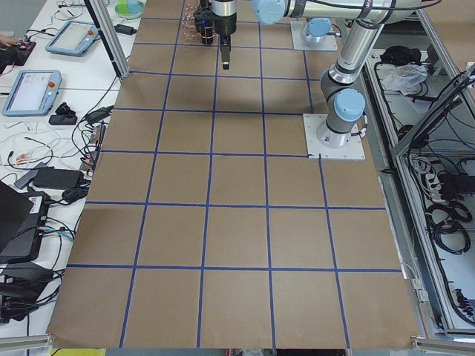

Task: Place wine into wine basket
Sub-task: 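Lower the bottle into the empty rack slot with the right gripper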

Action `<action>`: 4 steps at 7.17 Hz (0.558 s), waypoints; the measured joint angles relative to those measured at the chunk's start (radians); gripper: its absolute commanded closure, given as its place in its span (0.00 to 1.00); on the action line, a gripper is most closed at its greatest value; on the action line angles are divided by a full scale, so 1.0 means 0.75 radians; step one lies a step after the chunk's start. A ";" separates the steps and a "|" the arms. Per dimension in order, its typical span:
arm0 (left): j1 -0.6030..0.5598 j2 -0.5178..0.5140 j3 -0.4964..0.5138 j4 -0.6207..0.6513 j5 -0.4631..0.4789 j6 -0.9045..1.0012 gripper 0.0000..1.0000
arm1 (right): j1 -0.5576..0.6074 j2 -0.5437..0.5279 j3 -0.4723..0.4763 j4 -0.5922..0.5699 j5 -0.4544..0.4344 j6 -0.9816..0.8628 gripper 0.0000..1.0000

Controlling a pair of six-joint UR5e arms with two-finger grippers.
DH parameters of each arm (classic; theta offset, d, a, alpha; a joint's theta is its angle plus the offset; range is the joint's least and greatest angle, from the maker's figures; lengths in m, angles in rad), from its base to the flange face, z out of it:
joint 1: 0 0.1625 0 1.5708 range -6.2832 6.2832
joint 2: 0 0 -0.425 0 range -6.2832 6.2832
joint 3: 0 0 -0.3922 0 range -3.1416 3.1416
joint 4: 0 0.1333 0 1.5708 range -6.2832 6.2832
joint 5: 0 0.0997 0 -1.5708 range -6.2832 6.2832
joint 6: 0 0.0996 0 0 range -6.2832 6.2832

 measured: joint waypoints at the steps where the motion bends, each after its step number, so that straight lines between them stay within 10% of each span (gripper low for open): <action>1: -0.001 0.000 0.000 0.001 0.000 -0.001 0.00 | 0.000 0.017 0.010 -0.015 -0.001 -0.012 0.78; 2: -0.002 0.000 0.000 0.001 -0.003 -0.004 0.00 | 0.000 0.031 0.016 -0.025 -0.001 -0.017 0.77; 4: -0.007 -0.004 0.000 0.002 -0.014 -0.014 0.00 | 0.000 0.038 0.018 -0.033 -0.002 -0.020 0.16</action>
